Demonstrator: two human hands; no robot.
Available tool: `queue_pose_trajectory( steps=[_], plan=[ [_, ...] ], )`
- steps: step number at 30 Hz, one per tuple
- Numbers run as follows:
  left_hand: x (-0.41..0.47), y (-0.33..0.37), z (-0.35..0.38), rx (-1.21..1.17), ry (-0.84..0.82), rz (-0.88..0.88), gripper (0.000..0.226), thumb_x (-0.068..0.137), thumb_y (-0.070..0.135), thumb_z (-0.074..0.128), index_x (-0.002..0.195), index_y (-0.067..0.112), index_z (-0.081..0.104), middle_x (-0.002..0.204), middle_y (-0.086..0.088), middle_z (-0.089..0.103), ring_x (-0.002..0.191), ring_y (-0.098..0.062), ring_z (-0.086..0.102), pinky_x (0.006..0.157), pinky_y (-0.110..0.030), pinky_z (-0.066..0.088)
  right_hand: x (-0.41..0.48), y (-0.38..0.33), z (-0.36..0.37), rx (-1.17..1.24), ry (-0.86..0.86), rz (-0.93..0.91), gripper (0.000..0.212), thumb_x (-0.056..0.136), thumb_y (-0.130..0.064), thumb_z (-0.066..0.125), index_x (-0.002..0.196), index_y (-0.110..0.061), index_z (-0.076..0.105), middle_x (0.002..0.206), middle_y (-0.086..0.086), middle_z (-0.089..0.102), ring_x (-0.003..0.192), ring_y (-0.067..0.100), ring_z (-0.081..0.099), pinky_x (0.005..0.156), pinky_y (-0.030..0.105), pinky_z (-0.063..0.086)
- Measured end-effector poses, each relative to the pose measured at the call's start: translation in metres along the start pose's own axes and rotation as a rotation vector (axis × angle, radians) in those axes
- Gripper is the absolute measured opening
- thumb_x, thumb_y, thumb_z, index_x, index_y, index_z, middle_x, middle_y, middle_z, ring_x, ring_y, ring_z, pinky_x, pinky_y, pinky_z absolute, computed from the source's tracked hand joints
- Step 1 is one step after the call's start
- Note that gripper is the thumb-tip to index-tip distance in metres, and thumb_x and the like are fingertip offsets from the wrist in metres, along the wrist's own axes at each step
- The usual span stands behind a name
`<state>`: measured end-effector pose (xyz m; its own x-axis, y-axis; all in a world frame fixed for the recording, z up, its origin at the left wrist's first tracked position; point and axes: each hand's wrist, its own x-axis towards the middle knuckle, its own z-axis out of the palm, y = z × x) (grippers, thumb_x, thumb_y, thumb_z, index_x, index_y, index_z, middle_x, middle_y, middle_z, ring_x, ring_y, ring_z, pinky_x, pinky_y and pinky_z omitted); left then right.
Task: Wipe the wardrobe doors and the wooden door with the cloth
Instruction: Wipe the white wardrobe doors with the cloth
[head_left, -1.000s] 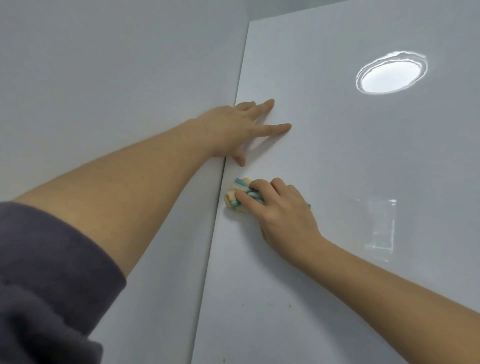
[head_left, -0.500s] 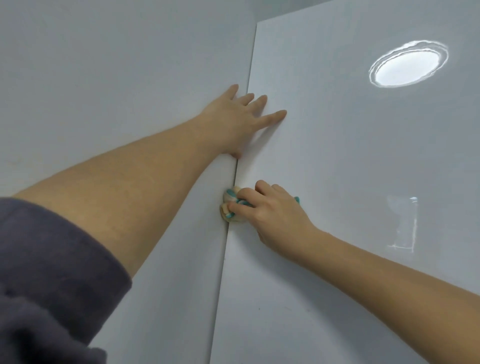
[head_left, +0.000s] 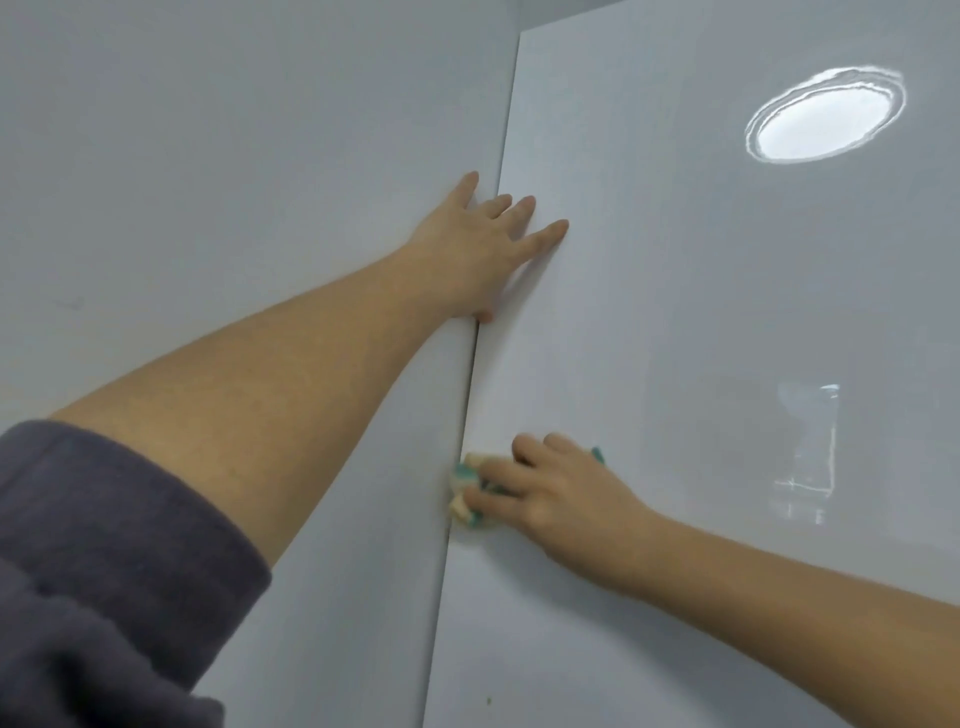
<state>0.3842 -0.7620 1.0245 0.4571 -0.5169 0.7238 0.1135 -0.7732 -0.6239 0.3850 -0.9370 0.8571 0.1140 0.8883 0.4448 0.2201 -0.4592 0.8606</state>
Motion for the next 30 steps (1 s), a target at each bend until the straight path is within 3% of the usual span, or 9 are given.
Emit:
queue_pose_trajectory(
  steps=[2,6,11,15,20,25,30],
  plan=[
    [-0.001,0.004,0.002,-0.026,-0.001,-0.017,0.111,0.083,0.051,0.067,0.153,0.025,-0.014,0.162,-0.013,0.004,0.149,-0.026,0.012,0.12,-0.053,0.005,-0.007,0.001,-0.006,-0.01,-0.06,-0.027,0.036,0.082,-0.011,0.048,0.105,-0.028,0.069,0.097,-0.005,0.065,0.073,0.021,0.051,0.058,0.03,0.034],
    [-0.003,0.014,0.006,-0.121,0.021,-0.047,0.114,0.08,0.049,0.072,0.154,0.023,-0.01,0.162,-0.012,0.005,0.149,-0.026,0.013,0.12,-0.05,0.005,-0.006,0.026,-0.019,-0.037,0.05,0.187,0.046,0.08,-0.005,0.037,0.106,-0.023,0.071,0.095,-0.001,0.067,0.068,0.024,0.05,0.055,0.031,0.033],
    [-0.009,0.025,0.002,-0.404,0.014,-0.073,0.115,0.076,0.045,0.078,0.155,0.022,-0.004,0.162,-0.012,0.002,0.148,-0.027,0.014,0.12,-0.042,0.012,-0.039,0.006,-0.023,-0.044,-0.056,-0.022,0.046,0.084,-0.004,0.037,0.112,-0.024,0.066,0.102,-0.002,0.065,0.073,0.022,0.05,0.059,0.032,0.033],
    [-0.019,0.04,-0.001,-0.673,-0.006,-0.12,0.112,0.078,0.039,0.079,0.155,0.027,-0.001,0.163,-0.006,-0.005,0.15,-0.027,0.007,0.118,-0.04,0.018,-0.039,0.032,-0.035,-0.016,0.008,0.164,0.051,0.083,-0.002,0.031,0.109,-0.02,0.07,0.095,0.001,0.066,0.068,0.026,0.05,0.055,0.031,0.036],
    [-0.034,0.061,0.008,-0.903,-0.002,-0.173,0.11,0.079,0.039,0.078,0.155,0.033,0.0,0.163,0.002,-0.012,0.151,-0.019,-0.003,0.119,-0.04,0.018,-0.064,0.014,-0.039,-0.023,-0.059,0.013,0.058,0.09,0.002,0.019,0.113,-0.022,0.067,0.104,-0.001,0.066,0.072,0.023,0.048,0.059,0.032,0.032],
    [-0.046,0.076,0.014,-1.022,0.006,-0.205,0.109,0.078,0.039,0.078,0.155,0.035,0.001,0.163,0.005,-0.014,0.15,-0.015,-0.008,0.12,-0.04,0.018,-0.074,0.041,-0.055,-0.029,0.004,0.201,0.047,0.086,0.002,0.036,0.116,-0.019,0.066,0.108,0.004,0.067,0.071,0.027,0.048,0.056,0.032,0.034],
    [-0.051,0.084,0.015,-1.074,0.003,-0.225,0.109,0.078,0.041,0.077,0.155,0.036,0.0,0.162,0.007,-0.017,0.15,-0.014,-0.012,0.118,-0.04,0.017,-0.102,0.009,-0.059,0.016,-0.057,0.07,0.054,0.099,-0.003,0.019,0.115,-0.021,0.067,0.11,0.001,0.067,0.072,0.026,0.05,0.06,0.032,0.031]
  ],
)
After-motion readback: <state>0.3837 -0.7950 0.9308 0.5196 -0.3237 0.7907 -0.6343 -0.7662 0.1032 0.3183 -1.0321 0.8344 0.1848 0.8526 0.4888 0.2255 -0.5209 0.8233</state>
